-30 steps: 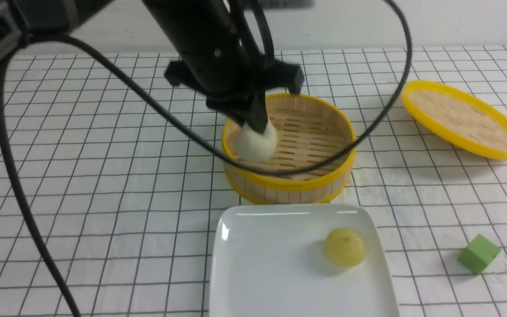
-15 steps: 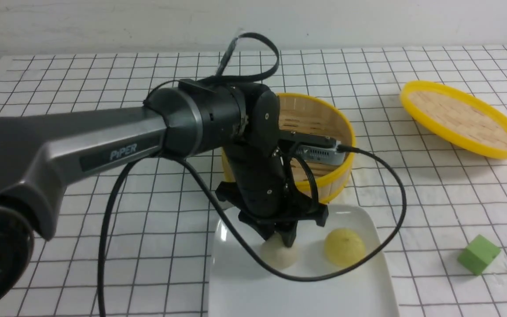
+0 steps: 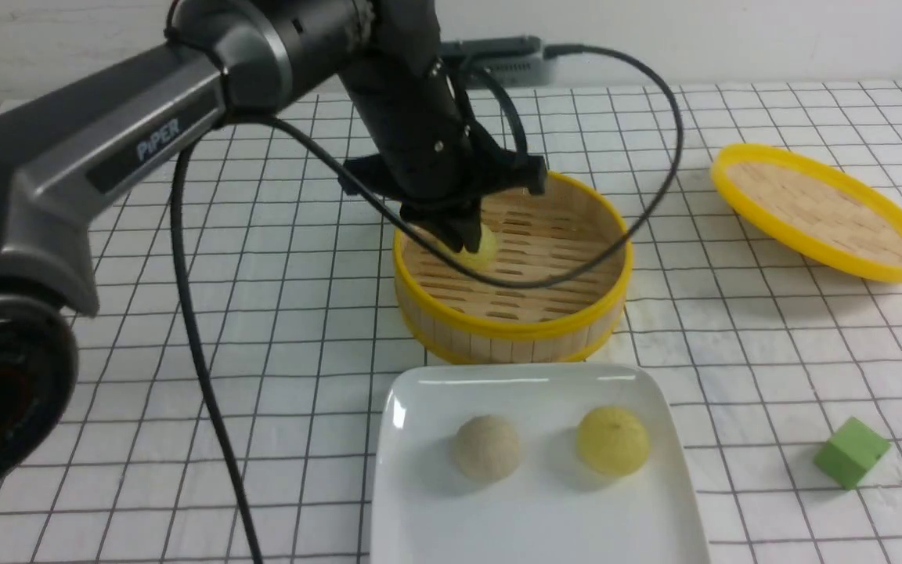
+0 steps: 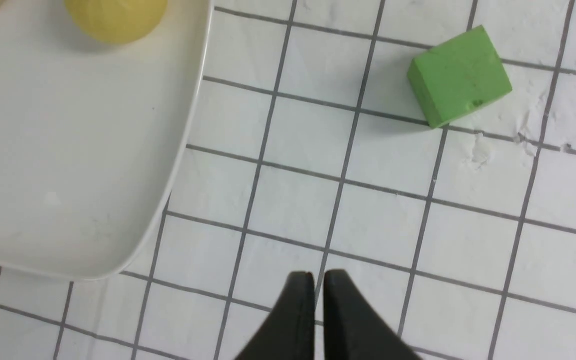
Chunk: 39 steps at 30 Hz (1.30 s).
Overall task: Put the steamed buns into the plate on the white-black tablecloth.
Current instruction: 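Reach into the bamboo steamer and grasp a bun with the left gripper, then carry the bun from the bamboo steamer to the plate with the left gripper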
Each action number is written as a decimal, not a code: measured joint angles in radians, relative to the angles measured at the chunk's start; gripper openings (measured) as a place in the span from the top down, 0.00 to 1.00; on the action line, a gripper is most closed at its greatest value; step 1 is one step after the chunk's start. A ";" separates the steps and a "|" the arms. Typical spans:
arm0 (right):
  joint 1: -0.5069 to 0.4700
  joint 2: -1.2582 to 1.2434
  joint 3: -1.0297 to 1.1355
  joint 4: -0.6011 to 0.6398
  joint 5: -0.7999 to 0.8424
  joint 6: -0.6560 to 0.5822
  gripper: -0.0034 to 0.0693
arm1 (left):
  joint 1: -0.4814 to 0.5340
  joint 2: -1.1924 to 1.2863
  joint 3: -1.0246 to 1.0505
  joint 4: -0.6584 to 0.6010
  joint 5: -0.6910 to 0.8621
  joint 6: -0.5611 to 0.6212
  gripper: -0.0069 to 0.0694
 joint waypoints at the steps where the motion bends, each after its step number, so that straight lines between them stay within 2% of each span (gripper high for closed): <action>1: 0.000 0.000 0.000 0.002 0.000 0.000 0.89 | 0.015 0.038 -0.053 0.004 0.001 -0.001 0.89; 4: 0.000 0.000 0.000 0.006 0.000 0.000 0.89 | 0.026 0.104 -0.125 0.010 -0.005 -0.001 0.90; 8: 0.000 0.000 0.000 0.008 -0.001 0.000 0.88 | 0.027 0.178 -0.185 0.034 -0.041 -0.001 0.85; 10: 0.000 0.000 0.000 0.011 -0.001 0.000 0.88 | 0.027 0.211 -0.201 0.049 -0.063 -0.010 0.79; 11: 0.000 0.000 0.000 0.011 -0.001 0.000 0.87 | 0.027 0.230 -0.207 0.068 -0.090 -0.018 0.70; 13: 0.000 0.000 0.000 0.011 -0.002 0.000 0.87 | 0.027 0.242 -0.206 0.084 -0.110 -0.021 0.65; 14: 0.000 0.000 0.000 0.011 -0.011 0.000 0.87 | 0.027 0.255 -0.207 0.103 -0.142 -0.023 0.55; 15: 0.000 0.000 0.000 0.011 -0.013 0.000 0.87 | 0.027 0.263 -0.208 0.112 -0.163 -0.023 0.50; 20: 0.000 0.000 0.000 0.011 -0.015 0.000 0.86 | 0.027 0.291 -0.210 0.142 -0.191 -0.023 0.41; 24: 0.000 0.000 0.000 0.011 -0.015 0.000 0.85 | 0.027 0.314 -0.214 0.142 -0.187 -0.028 0.46; 26: 0.000 0.000 0.000 0.011 -0.015 0.000 0.85 | 0.027 0.319 -0.215 0.140 -0.161 -0.037 0.61; 27: 0.000 0.000 0.000 0.011 -0.015 0.000 0.85 | 0.027 0.319 -0.215 0.140 -0.156 -0.039 0.64; 29: 0.000 0.000 0.000 0.011 -0.015 0.000 0.84 | 0.027 0.307 -0.223 0.135 -0.122 -0.040 0.81; 31: 0.000 0.000 0.000 0.011 -0.015 0.000 0.84 | 0.027 0.285 -0.241 0.126 -0.076 -0.036 0.87; 35: 0.000 0.000 0.000 0.011 -0.015 0.000 0.83 | 0.027 0.196 -0.302 0.126 0.056 -0.021 0.88; 39: 0.000 0.000 0.000 0.011 -0.015 0.000 0.82 | 0.022 0.024 -0.322 0.126 0.090 -0.007 0.88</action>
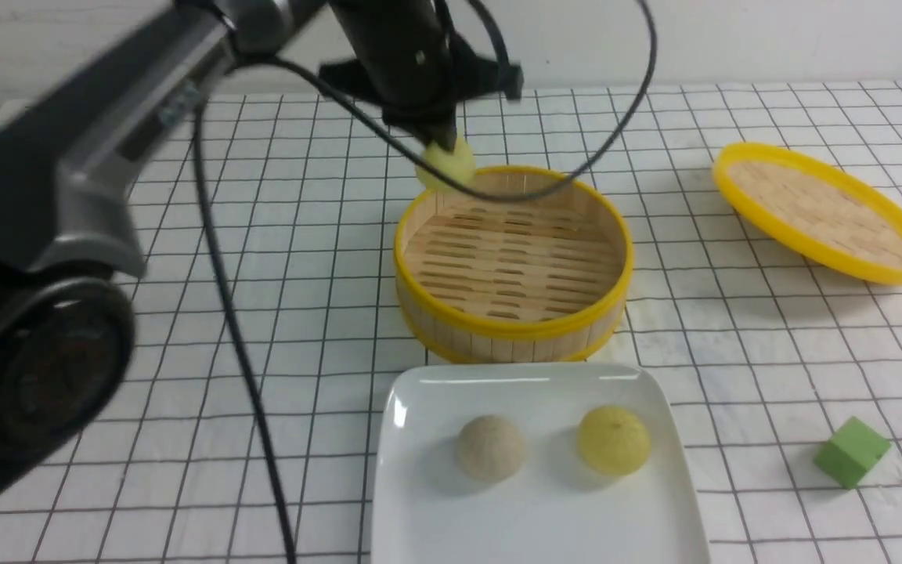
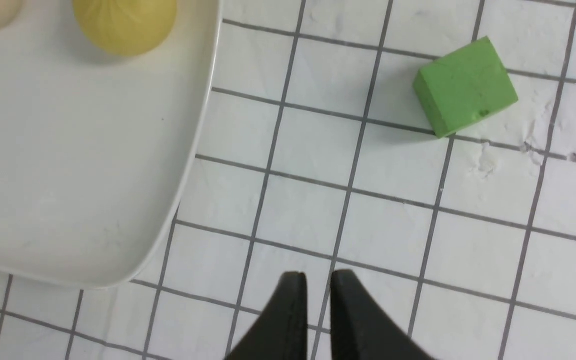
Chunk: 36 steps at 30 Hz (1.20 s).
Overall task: Put the steamed buns into the plate on the white-black tablecloth.
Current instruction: 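Carry the bun from the bamboo steamer to the plate with the left gripper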
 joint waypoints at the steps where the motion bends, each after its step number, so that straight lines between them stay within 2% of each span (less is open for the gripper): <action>1: 0.000 0.000 0.000 0.000 0.000 0.000 0.82 | -0.010 -0.075 0.019 0.000 0.003 0.004 0.88; 3: 0.000 0.000 0.000 0.000 0.000 0.000 0.82 | -0.027 -0.141 0.057 0.000 0.003 0.008 0.88; 7: 0.000 0.000 0.000 0.000 0.000 0.000 0.81 | -0.126 -0.349 0.349 0.000 0.003 0.014 0.88; 9: 0.000 0.000 0.000 -0.001 0.000 0.000 0.81 | -0.188 -0.406 0.558 0.000 0.003 -0.029 0.88; 12: 0.000 0.000 0.000 -0.001 0.000 0.000 0.81 | -0.241 -0.423 0.731 0.000 -0.007 -0.096 0.88; 14: 0.000 0.000 0.000 0.000 0.001 0.000 0.80 | -0.311 -0.415 0.942 0.013 -0.120 -0.190 0.88; 15: 0.000 0.000 0.000 0.000 0.001 0.000 0.80 | -0.316 -0.415 0.955 0.014 -0.130 -0.190 0.88; 18: 0.000 0.000 0.000 0.000 0.001 0.000 0.79 | -0.370 -0.397 1.111 0.015 -0.318 -0.305 0.85; 21: 0.000 -0.003 0.000 0.000 0.001 0.000 0.79 | -0.385 -0.379 1.170 0.032 -0.439 -0.366 0.81; 27: 0.000 -0.048 0.000 -0.001 0.008 -0.031 0.79 | -0.387 -0.343 1.183 0.074 -0.508 -0.386 0.66; 29: 0.000 -0.105 -0.009 -0.004 0.032 -0.050 0.82 | -0.387 -0.342 1.184 0.076 -0.513 -0.388 0.56; 31: 0.000 -0.198 -0.025 -0.012 0.083 -0.057 0.89 | -0.387 -0.342 1.184 0.084 -0.526 -0.390 0.48; 34: 0.000 -0.314 -0.031 -0.032 0.126 -0.052 0.97 | -0.387 -0.343 1.184 0.107 -0.546 -0.390 0.41; 36: 0.000 -0.452 -0.031 -0.079 0.141 -0.023 0.97 | -0.387 -0.345 1.184 0.118 -0.553 -0.390 0.38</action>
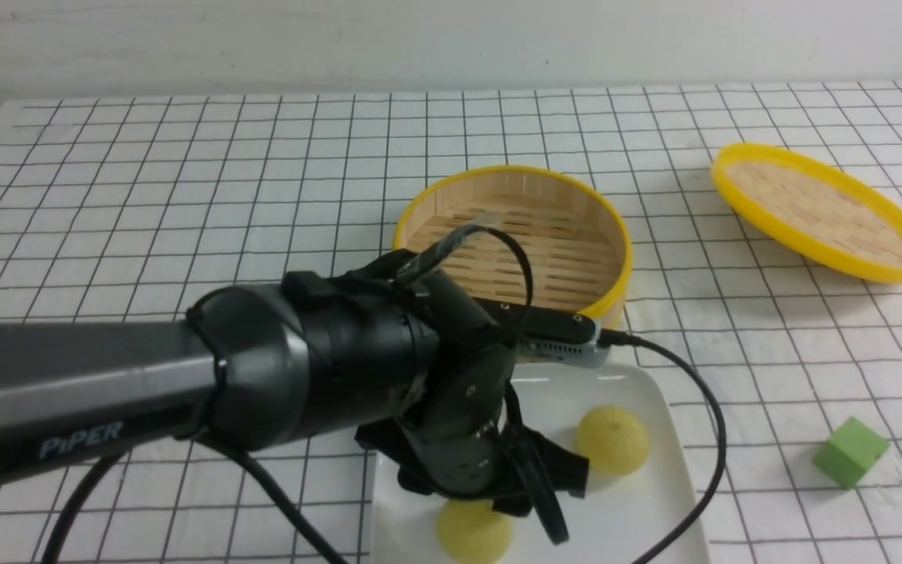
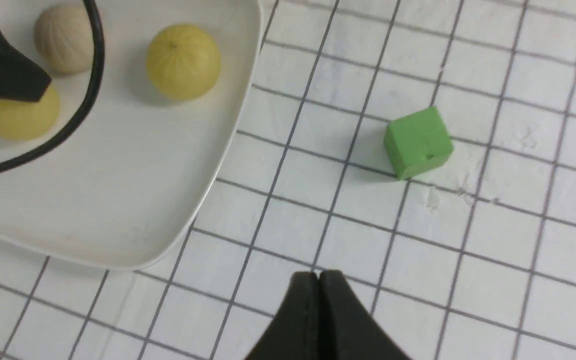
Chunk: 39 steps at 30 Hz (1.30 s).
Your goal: Put the steamed buns into the plate on the white-black tablecloth.
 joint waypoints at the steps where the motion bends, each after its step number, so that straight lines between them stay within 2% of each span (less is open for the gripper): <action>1: 0.000 -0.012 0.000 -0.005 0.000 0.003 0.97 | 0.000 0.000 0.000 0.001 0.000 0.000 0.38; 4: 0.000 -0.214 0.038 -0.089 -0.100 0.069 0.97 | 0.000 -0.007 0.000 0.018 0.006 0.000 0.37; 8: 0.000 -0.382 0.175 -0.114 -0.337 0.097 0.97 | 0.000 -0.022 0.000 0.048 0.006 0.000 0.37; 11: 0.000 -0.416 0.264 -0.119 -0.454 0.098 0.97 | 0.000 -0.025 0.000 0.053 0.016 -0.002 0.37; 15: 0.000 -0.418 0.338 -0.120 -0.527 0.098 0.97 | 0.000 -0.025 0.000 0.053 0.023 -0.002 0.37; 20: 0.000 -0.418 0.347 -0.116 -0.522 0.098 0.97 | 0.000 -0.025 0.000 0.054 0.023 -0.002 0.37; 26: 0.000 -0.418 0.348 -0.064 -0.439 0.098 0.97 | 0.000 -0.025 0.000 0.055 0.023 -0.003 0.37; 34: 0.000 -0.418 0.348 -0.053 -0.440 0.098 0.97 | 0.000 -0.025 0.000 0.055 0.022 -0.007 0.37; 39: 0.000 -0.418 0.348 -0.053 -0.440 0.098 0.96 | 0.000 -0.025 0.000 0.060 0.021 -0.037 0.44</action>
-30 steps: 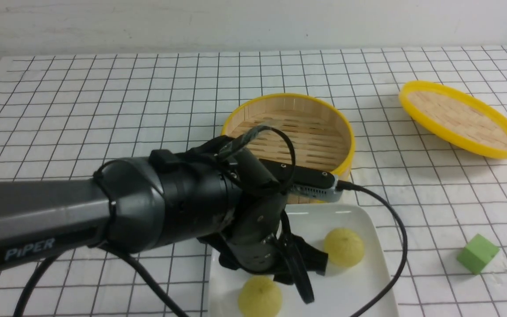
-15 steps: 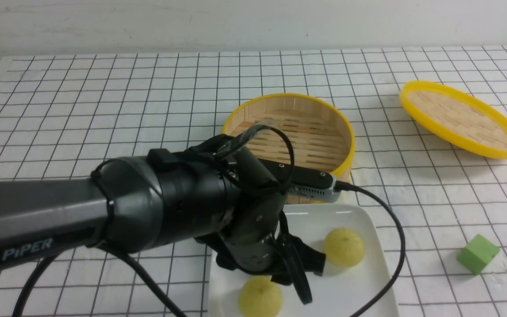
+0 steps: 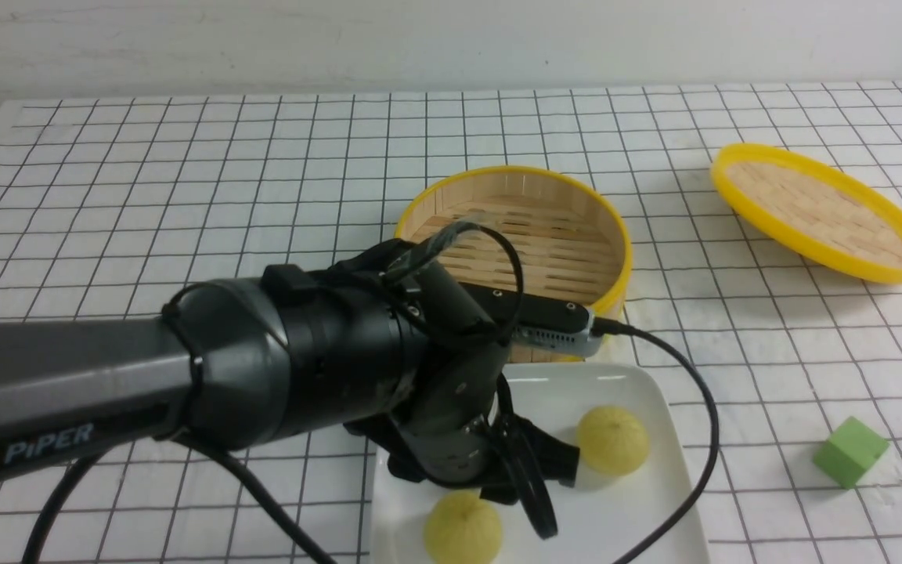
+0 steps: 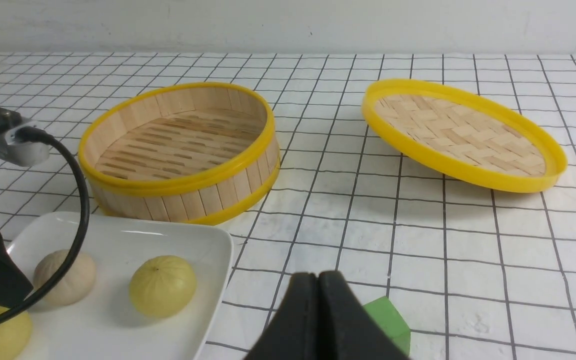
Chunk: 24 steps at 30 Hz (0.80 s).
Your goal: Put the steamed buns into the plate on the white-black tablecloth.
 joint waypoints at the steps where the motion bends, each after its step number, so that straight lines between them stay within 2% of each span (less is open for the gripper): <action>1: 0.000 0.000 0.000 0.000 0.000 0.000 0.96 | 0.000 0.000 0.000 0.001 0.000 -0.001 0.47; 4: 0.000 0.000 0.000 0.000 0.000 0.000 0.96 | 0.000 0.000 0.000 0.014 0.001 -0.003 0.62; 5: 0.000 0.000 0.000 0.000 0.000 0.000 0.96 | 0.000 0.000 0.000 0.015 0.001 -0.003 0.64; 6: 0.000 0.000 0.000 0.000 0.000 0.000 0.96 | 0.000 0.000 0.000 0.028 0.001 -0.003 0.75; 7: 0.000 0.000 0.000 0.000 0.000 0.000 0.96 | 0.000 0.000 0.000 0.029 0.001 -0.003 0.77; 8: 0.000 0.000 0.000 0.000 0.000 0.000 0.96 | 0.000 -0.001 0.000 0.044 0.001 -0.003 0.85; 9: 0.000 0.000 0.000 0.000 0.000 0.000 0.95 | 0.000 -0.007 0.000 0.055 0.001 -0.003 0.89; 18: -0.008 -0.021 0.069 -0.036 -0.038 0.000 0.95 | 0.000 -0.120 0.000 0.103 0.008 -0.003 0.91; 24: -0.110 -0.069 0.240 -0.071 -0.087 0.000 0.93 | 0.000 -0.234 0.000 0.149 0.017 -0.003 0.91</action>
